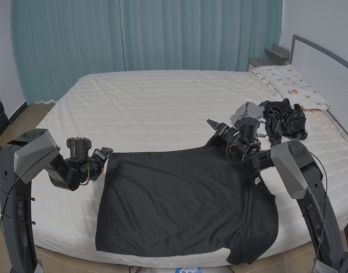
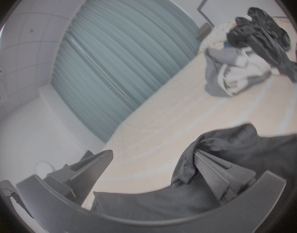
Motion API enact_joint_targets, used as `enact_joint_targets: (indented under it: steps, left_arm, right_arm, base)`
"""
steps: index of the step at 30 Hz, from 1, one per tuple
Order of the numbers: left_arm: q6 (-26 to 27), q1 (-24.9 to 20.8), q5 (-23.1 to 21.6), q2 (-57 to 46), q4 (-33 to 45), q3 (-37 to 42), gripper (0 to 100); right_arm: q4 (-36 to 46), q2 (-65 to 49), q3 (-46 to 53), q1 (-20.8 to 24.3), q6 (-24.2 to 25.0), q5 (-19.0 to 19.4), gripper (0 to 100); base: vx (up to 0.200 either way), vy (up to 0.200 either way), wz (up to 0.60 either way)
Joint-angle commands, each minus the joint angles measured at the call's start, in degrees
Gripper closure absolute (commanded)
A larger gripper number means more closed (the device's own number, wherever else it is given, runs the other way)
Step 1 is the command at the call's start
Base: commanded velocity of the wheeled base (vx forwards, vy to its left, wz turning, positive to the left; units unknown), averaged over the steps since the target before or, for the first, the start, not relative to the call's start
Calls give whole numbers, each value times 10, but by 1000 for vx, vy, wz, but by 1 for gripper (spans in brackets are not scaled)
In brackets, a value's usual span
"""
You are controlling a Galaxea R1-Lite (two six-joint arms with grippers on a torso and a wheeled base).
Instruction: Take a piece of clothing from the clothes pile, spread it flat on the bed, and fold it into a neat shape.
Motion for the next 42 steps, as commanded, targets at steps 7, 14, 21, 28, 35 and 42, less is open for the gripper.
enact_joint_targets:
  steps: [7, 14, 21, 28, 35, 42]
  left_arm:
    - [0, -1, 2, 1, 0, -2, 0]
    - [1, -1, 2, 1, 0, -1, 0]
    - [0, -1, 2, 0, 0, 0, 0]
    - [0, -2, 2, 0, 0, 0, 0]
    - [1, -4, 2, 0, 0, 1, 0]
    - [1, -7, 3, 0, 0, 2, 0]
  right_arm:
    - [29, 1, 0, -11, -39, 10, 0]
    - [33, 2, 0, -5, -63, 3, 0]
    - [78, -7, 0, -37, -65, -27, 0]
    - [160, -33, 0, -83, -86, -34, 0]
    - [172, -23, 20, -100, -152, -37, 0]
    - [172, 1, 21, -101, -166, -36, 0]
  base:
    - [0, 0, 0]
    - [0, 0, 0]
    - [0, 0, 0]
    - [0, 0, 0]
    - [0, 0, 0]
    - [0, 0, 0]
